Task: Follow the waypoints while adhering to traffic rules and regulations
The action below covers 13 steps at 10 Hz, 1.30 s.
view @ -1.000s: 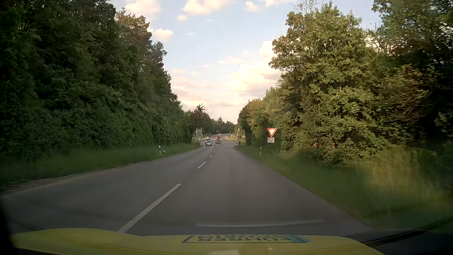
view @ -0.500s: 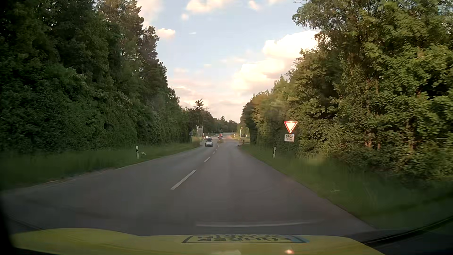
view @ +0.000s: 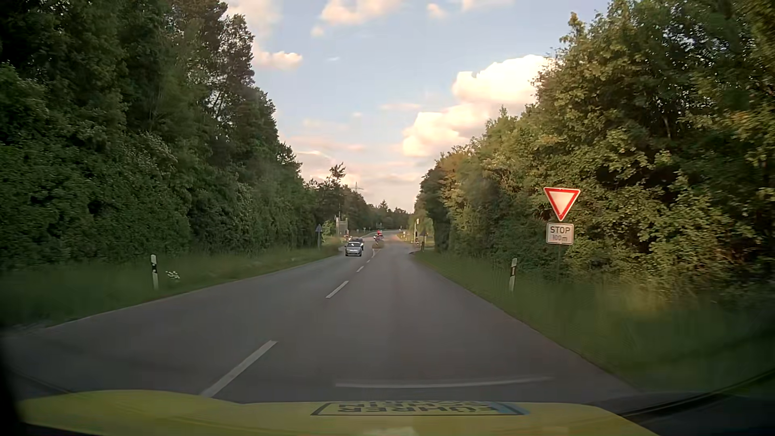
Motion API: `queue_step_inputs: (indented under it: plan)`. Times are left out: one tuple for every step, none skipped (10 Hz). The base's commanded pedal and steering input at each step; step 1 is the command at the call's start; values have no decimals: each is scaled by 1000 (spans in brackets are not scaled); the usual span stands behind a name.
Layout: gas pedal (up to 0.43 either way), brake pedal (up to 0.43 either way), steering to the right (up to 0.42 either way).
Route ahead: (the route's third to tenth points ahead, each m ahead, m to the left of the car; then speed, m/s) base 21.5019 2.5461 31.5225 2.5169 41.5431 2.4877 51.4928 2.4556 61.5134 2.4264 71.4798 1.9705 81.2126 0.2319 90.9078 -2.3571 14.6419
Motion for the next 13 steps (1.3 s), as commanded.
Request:
queue_step_inputs:
  plan:
    - [8, 0, -3]
    - [8, 0, -3]
    - [8, 0, -4]
    - [8, 0, -4]
    - [8, 0, -4]
    - [8, 0, -4]
    - [20, 0, -4]
    - [20, 0, -3]
    - [20, 0, -3]
    - [20, 0, -3]
    - [20, 0, -3]
    - [20, 0, -3]
    - [20, 0, -4]
